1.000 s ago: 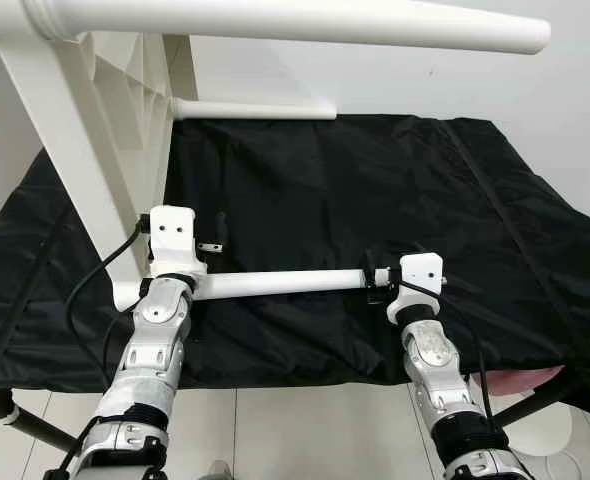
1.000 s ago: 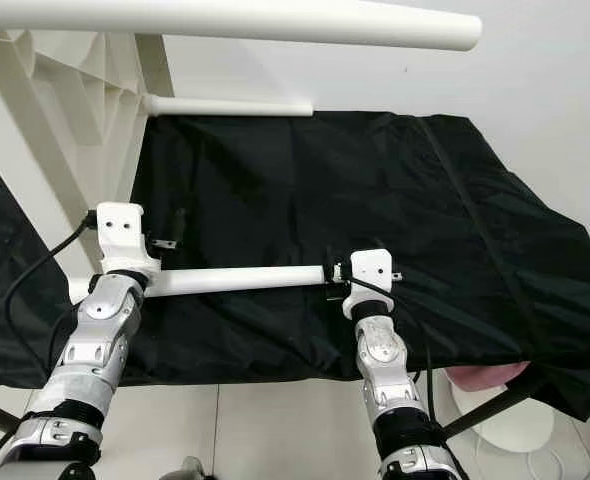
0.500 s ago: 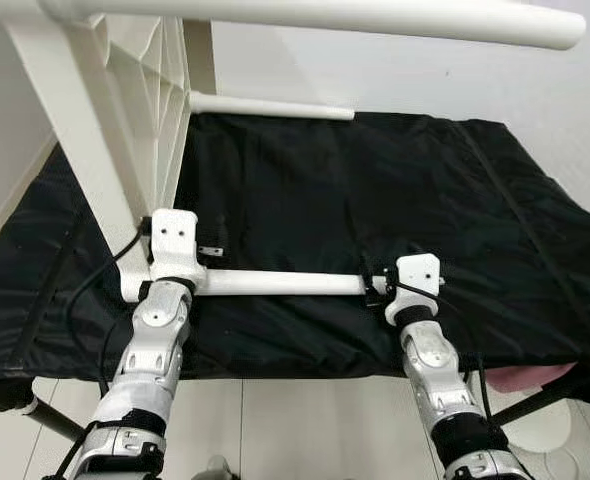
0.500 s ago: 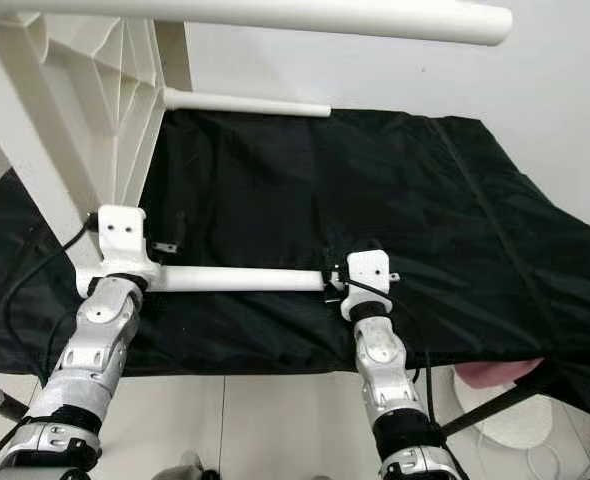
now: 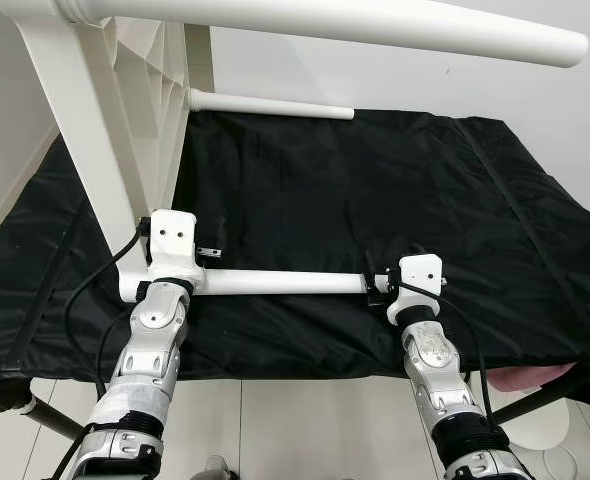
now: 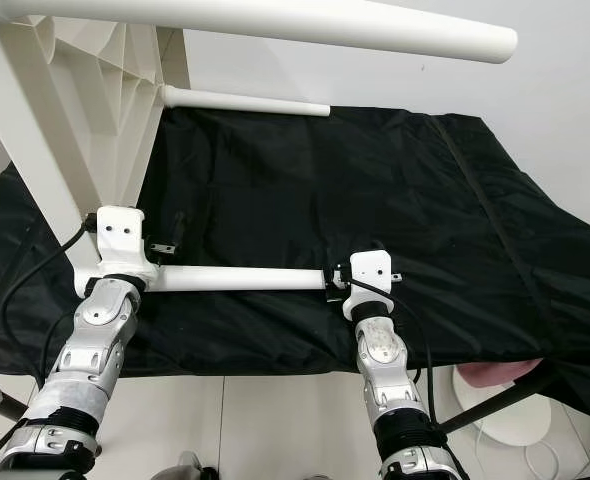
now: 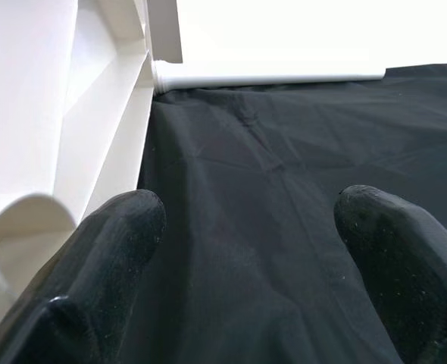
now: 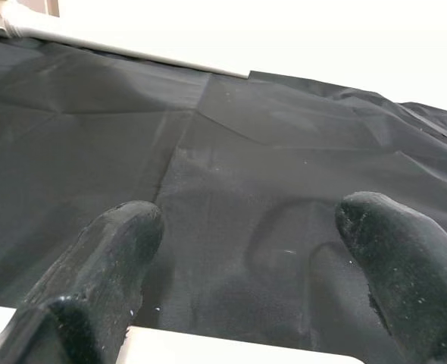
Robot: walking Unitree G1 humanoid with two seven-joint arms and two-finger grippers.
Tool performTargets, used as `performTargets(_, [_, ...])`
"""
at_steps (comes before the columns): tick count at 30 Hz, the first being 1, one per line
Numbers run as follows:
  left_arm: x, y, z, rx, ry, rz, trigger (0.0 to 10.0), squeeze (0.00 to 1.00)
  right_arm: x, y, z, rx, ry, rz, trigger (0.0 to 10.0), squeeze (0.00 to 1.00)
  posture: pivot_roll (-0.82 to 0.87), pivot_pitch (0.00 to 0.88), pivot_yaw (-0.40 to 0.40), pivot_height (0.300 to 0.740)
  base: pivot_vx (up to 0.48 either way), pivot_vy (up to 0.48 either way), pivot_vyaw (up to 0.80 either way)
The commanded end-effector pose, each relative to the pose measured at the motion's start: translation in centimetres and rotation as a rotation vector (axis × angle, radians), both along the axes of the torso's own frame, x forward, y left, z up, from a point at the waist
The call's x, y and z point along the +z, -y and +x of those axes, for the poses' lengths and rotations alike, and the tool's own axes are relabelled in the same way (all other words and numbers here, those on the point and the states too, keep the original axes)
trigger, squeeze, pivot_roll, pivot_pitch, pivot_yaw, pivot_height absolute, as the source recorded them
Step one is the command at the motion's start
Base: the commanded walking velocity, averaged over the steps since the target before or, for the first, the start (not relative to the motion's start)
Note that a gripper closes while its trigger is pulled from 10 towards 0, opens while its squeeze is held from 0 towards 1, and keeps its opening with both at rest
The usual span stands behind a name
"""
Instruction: Building children table
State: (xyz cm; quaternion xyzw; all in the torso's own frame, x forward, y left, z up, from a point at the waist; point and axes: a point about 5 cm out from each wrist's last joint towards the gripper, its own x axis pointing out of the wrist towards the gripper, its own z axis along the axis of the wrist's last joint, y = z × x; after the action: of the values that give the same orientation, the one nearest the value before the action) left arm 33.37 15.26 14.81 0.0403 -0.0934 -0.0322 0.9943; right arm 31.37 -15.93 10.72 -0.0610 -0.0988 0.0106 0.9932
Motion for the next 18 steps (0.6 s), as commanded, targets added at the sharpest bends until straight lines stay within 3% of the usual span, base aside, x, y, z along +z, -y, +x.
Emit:
performTargets(1, [-0.23, 0.18, -0.24, 0.003, -0.001, 0.013, 10.0, 0.0, -0.14, 0.04, 0.04, -0.007, -0.012, 0.038, 10.0, 0.0, 0.1, 0.083, -0.045, 0.74, 0.0, 0.0, 0.0])
performTargets(4, [-0.17, 0.24, -0.32, -0.008, 0.007, -0.005, 10.0, 0.0, -0.22, -0.12, -0.09, 0.016, -0.014, 0.068, 10.0, 0.0, 0.09, 0.086, -0.044, 0.74, 0.0, 0.0, 0.0])
performTargets(5, [-0.15, 0.26, -0.35, -0.012, 0.009, -0.008, 10.0, 0.0, -0.2, -0.1, -0.16, 0.018, -0.01, 0.083, 10.0, 1.0, 0.09, 0.087, -0.044, 0.74, 0.0, 0.0, 0.0])
performTargets(6, [-0.16, 0.32, -0.39, -0.023, 0.01, -0.023, 10.0, 0.1, -0.13, -0.13, -0.24, 0.029, -0.003, 0.096, 10.0, 1.0, 0.09, 0.088, -0.043, 0.74, 0.0, 0.0, 0.0])
performTargets(7, [-0.16, 0.32, -0.39, -0.023, 0.01, -0.023, 10.0, 0.1, -0.13, -0.13, -0.24, 0.029, -0.003, 0.096, 10.0, 1.0, 0.09, 0.088, -0.043, 0.74, 0.0, 0.0, 0.0])
performTargets(8, [-0.16, 0.38, -0.49, -0.037, 0.013, -0.041, 10.0, 1.0, -0.06, -0.11, -0.29, 0.03, 0.003, 0.102, 10.0, 1.0, 0.09, 0.088, -0.043, 0.74, 0.0, 0.0, 0.0])
performTargets(15, [-0.07, 0.54, -0.66, -0.06, 0.027, -0.056, 10.0, 1.0, -0.05, -0.06, -0.25, 0.015, 0.004, 0.08, 10.0, 1.0, 0.09, 0.086, -0.041, 0.74, 0.0, 0.0, 0.0])
performTargets(18, [-0.18, 0.95, -0.67, -0.082, 0.019, 0.001, 10.0, 1.0, 0.01, -0.19, -0.21, 0.021, 0.009, 0.096, 10.0, 1.0, 0.1, 0.082, -0.04, 0.74, 0.0, 0.0, 0.0])
